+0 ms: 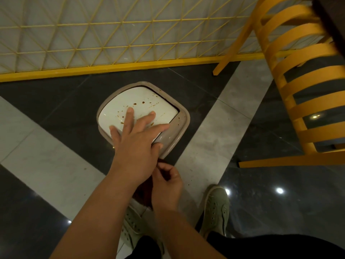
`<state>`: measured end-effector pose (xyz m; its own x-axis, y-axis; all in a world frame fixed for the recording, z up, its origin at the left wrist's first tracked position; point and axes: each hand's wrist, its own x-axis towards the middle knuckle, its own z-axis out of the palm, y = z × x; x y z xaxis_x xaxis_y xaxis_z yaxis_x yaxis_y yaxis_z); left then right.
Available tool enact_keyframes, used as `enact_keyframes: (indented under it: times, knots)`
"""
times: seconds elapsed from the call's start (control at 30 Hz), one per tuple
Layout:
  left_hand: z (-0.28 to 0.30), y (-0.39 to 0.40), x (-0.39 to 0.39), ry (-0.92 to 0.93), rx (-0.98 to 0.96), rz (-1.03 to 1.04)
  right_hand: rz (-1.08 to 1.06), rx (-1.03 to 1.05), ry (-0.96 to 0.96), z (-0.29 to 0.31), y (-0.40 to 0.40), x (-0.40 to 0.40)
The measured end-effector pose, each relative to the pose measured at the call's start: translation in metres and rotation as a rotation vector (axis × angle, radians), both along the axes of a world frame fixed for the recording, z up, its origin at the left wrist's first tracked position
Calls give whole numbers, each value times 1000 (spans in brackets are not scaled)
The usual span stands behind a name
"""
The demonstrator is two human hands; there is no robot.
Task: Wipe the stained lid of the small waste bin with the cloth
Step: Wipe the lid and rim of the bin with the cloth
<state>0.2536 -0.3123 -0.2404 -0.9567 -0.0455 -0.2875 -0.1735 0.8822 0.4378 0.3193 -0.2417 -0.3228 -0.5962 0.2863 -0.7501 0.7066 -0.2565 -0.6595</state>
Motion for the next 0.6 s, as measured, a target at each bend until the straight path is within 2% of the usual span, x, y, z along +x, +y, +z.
enact_keyframes:
  times: [0.1,0.17,0.27,0.4,0.5,0.53,0.6]
  knots:
    - [1,-3,-1,-7,-34,-30,-129,96,-13,-6,34,-27]
    - [3,-7,-2,-27,-79,-61,-213,87,-34,-5,58,-54]
    - [6,-16,3,-43,-89,-76,-211,101,67,9,72,-76]
    - [5,-17,7,-8,33,-23,2,43,276,37,52,-53]
    - [2,-15,6,18,68,-2,276,185,543,39,35,-36]
    - [1,-16,6,19,75,2,320,247,589,35,34,-40]
    - [0,-18,7,16,90,1,307,296,543,27,41,-62]
